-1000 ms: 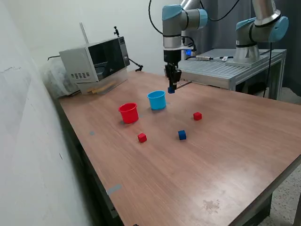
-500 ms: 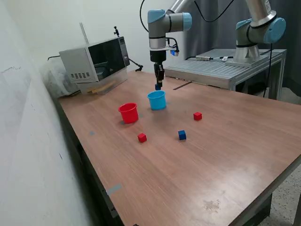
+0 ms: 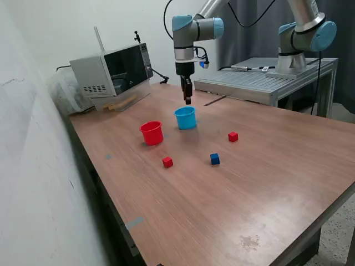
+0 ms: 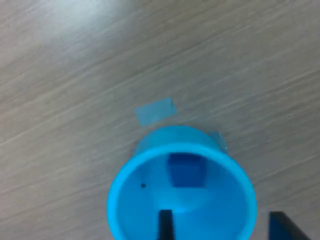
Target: Place red objects in the red bin, and blue objects in the blue bin.
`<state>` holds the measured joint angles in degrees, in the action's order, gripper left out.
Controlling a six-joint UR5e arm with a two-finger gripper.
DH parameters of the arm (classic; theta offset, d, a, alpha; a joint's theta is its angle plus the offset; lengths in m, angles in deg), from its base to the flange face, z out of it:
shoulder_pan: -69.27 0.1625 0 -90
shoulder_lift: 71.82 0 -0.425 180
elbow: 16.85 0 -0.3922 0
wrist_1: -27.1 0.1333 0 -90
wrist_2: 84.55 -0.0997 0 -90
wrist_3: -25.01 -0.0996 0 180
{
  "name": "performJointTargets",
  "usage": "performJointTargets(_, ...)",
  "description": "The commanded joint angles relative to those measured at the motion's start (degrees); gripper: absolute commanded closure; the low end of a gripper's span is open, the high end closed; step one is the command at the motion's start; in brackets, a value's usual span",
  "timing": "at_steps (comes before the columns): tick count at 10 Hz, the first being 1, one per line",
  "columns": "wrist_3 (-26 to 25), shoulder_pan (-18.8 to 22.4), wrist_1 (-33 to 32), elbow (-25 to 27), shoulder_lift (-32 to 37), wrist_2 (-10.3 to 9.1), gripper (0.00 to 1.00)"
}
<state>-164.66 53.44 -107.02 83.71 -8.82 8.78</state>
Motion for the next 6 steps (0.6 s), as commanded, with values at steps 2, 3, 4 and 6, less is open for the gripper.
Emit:
performJointTargets(2,0.0,0.44,0.35,0.16,0.71,0.01,0.0)
performJointTargets(3,0.0,1.23,0.79,1.81,4.64,0.1,0.0)
performJointTargets(4,-0.08,4.72,1.31,3.39,8.94,0.27,0.0)
performJointTargets(6,-0.69,8.08,11.19,4.02,19.3,0.28,0.0)
